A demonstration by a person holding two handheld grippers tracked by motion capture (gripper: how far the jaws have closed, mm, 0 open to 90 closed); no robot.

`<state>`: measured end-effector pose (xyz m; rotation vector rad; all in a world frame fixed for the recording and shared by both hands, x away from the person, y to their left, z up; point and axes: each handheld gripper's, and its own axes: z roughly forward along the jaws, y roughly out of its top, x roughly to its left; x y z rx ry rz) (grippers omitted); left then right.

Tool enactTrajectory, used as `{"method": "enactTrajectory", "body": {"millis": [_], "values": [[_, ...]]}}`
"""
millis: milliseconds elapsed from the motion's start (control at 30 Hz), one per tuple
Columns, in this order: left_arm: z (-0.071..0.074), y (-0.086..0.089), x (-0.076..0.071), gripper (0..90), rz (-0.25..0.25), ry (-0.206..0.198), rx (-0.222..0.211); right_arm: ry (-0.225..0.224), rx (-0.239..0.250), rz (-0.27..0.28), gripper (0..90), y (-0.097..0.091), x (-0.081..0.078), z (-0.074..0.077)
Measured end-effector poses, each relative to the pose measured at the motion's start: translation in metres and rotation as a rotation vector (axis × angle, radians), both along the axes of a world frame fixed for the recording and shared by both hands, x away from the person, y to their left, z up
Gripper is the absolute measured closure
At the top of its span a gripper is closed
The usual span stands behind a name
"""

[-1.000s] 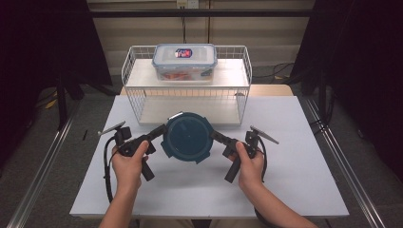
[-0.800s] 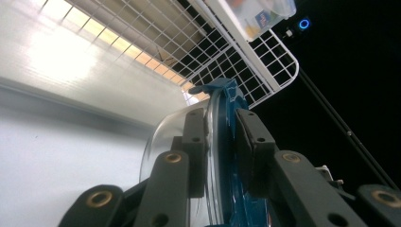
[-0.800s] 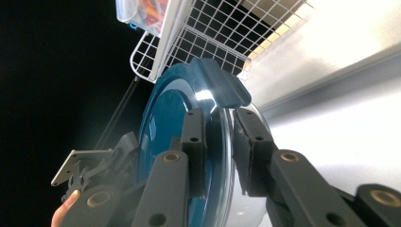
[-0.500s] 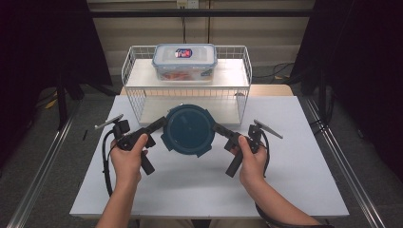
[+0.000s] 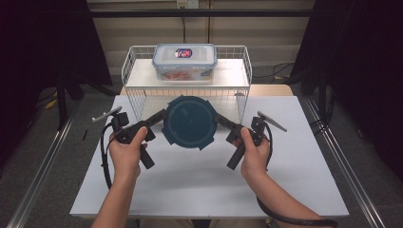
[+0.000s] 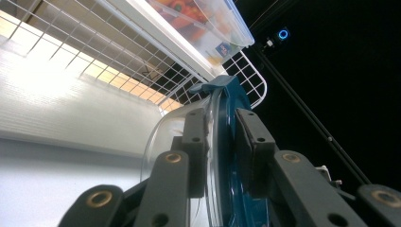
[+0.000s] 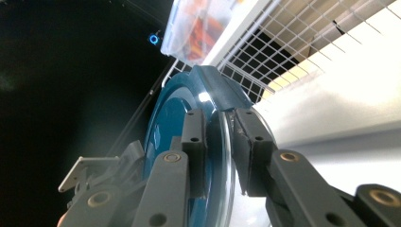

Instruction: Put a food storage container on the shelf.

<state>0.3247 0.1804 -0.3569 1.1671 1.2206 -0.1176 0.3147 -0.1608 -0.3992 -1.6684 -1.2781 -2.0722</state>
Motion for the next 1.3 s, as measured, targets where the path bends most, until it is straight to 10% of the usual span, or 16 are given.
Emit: {"method": "enactTrajectory", "body": {"millis": [667,1300], "values": [[0.012,0.0,0.003,75.1,0.0,0.016,-0.013,-0.063,-0.015,-0.029,76.3,0.001,0.013,0.035],[0.06,0.0,0.024,75.3,0.012,-0.043,-0.029,-0.1,0.02,-0.051,76.1,0.005,0.039,0.074]]}}
